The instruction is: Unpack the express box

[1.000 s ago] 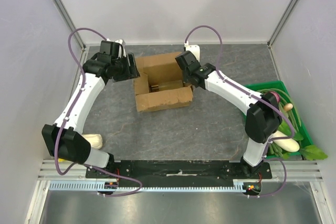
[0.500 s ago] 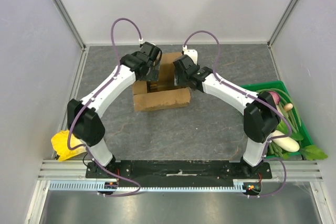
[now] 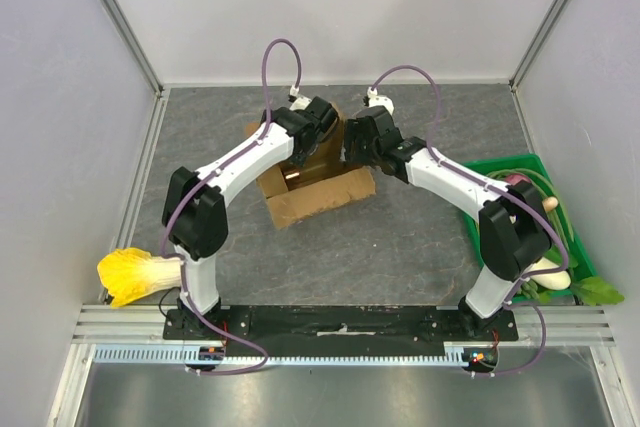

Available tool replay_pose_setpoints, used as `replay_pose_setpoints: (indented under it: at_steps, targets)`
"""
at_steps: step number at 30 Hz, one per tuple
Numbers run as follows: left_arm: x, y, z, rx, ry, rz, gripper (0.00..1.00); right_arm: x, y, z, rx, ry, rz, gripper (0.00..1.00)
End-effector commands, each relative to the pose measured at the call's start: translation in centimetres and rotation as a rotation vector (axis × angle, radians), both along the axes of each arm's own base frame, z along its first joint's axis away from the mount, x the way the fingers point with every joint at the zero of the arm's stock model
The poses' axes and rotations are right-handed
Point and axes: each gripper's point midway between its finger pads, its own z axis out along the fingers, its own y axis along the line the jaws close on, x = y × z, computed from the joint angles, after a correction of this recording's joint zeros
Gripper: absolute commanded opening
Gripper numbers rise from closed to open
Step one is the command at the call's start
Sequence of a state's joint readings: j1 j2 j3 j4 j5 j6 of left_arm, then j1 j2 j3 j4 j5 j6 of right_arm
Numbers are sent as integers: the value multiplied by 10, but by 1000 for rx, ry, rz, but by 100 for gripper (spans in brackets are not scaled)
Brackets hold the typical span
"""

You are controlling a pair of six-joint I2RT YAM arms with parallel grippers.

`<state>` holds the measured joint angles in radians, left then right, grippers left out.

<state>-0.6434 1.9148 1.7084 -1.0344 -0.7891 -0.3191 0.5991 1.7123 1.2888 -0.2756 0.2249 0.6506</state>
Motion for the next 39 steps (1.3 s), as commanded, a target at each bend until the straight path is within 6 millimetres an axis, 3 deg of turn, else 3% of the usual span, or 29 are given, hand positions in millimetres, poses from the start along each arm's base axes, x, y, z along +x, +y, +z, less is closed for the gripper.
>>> replay_pose_setpoints:
  at_steps: [1,9,14,22,28,29,30,31,32,33,34,35,37,38,39]
  targets:
    - [-6,16,12,65,-42,110,89,-4,10,-8,32,7,46,75]
    - [-30,28,1,92,-3,238,90,-2,10,-10,32,9,46,76]
    - [-30,25,0,68,-34,266,91,-1,11,-10,30,5,49,76]
    - [-25,19,24,-14,-68,243,91,1,8,-11,29,7,32,67]
    - [-16,3,63,-325,-138,199,91,10,0,0,12,-9,-7,61]
    - [-7,9,69,-386,-173,220,91,12,-1,4,10,-18,-16,59]
    - [-13,17,74,-425,-181,228,91,13,-2,8,9,-25,-24,58]
    - [-15,19,72,-473,-171,240,91,13,-5,10,0,-22,-33,59]
    - [-15,36,64,-479,-170,287,90,14,-6,16,0,-32,-38,60]
    - [-20,47,72,-507,-196,312,90,15,-6,19,2,-40,-36,66]
    - [-23,54,69,-532,-197,340,90,14,-6,29,14,-59,-33,70]
    - [-28,74,59,-532,-188,397,90,15,-5,37,17,-77,-24,74]
    - [-34,82,60,-622,-204,425,89,16,-4,57,39,-126,-12,84]
    - [-40,99,43,-632,-181,481,88,19,-3,71,42,-158,-4,86]
    - [-41,102,40,-664,-184,495,87,19,-1,80,51,-176,14,90]
